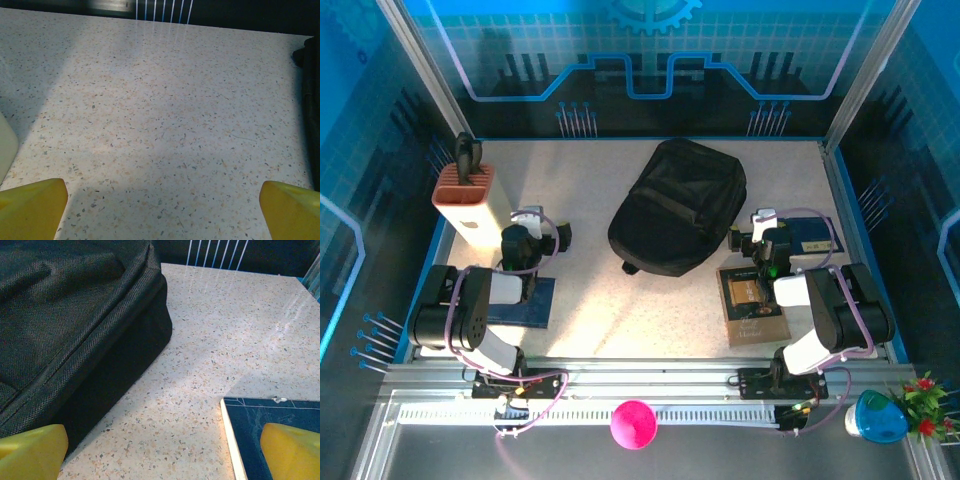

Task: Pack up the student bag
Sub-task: Move the student bag to the center of the table.

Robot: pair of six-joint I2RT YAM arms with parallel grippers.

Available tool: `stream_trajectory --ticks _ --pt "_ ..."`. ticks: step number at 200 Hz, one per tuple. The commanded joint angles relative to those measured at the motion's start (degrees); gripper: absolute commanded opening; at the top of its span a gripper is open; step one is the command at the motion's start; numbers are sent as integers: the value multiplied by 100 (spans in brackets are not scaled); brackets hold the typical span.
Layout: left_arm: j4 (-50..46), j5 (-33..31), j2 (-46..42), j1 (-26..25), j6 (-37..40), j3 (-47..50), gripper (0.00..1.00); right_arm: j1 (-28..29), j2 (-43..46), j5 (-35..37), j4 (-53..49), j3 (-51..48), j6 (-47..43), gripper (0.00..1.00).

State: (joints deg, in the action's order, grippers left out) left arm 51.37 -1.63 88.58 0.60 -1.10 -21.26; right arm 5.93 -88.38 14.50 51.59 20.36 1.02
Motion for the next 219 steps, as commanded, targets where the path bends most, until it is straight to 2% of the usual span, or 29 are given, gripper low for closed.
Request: stream_trajectory --ticks 1,28,50,63,78,102,131,156,182,219 --pt "220 8 27 21 58 -26 99 25 135 57 405 -20 -89 100" --pt "101 -160 -324 20 10 55 99 233 733 418 -313 127 -226 100" --pt "-618 -434 -785 15 -65 -116 99 488 1170 779 -1934 836 -227 100" --pt "-1023 -454 -1053 -2 -57 -228 99 557 1297 904 -2738 1259 259 100" --pt "-1774 -606 -1394 -71 -161 -485 99 611 1393 709 -3341 1615 891 100" --pt "-2803 -519 -1813 -201 -847 -937 99 702 1345 329 -4250 2261 1897 100" --pt "-3763 -265 -1917 -626 -1783 -1554 99 843 829 -52 -5687 3450 2745 100" --pt "-4725 -98 -1595 -1088 -2403 -2243 99 1030 229 -348 -6689 4241 3134 100" --pt "-5157 63 -1110 -1792 -2633 -2758 99 1160 -144 -438 -7091 4485 3454 100" --pt "-5055 681 -514 -2580 -2971 -3094 99 1156 -377 -722 -7308 4446 3749 100"
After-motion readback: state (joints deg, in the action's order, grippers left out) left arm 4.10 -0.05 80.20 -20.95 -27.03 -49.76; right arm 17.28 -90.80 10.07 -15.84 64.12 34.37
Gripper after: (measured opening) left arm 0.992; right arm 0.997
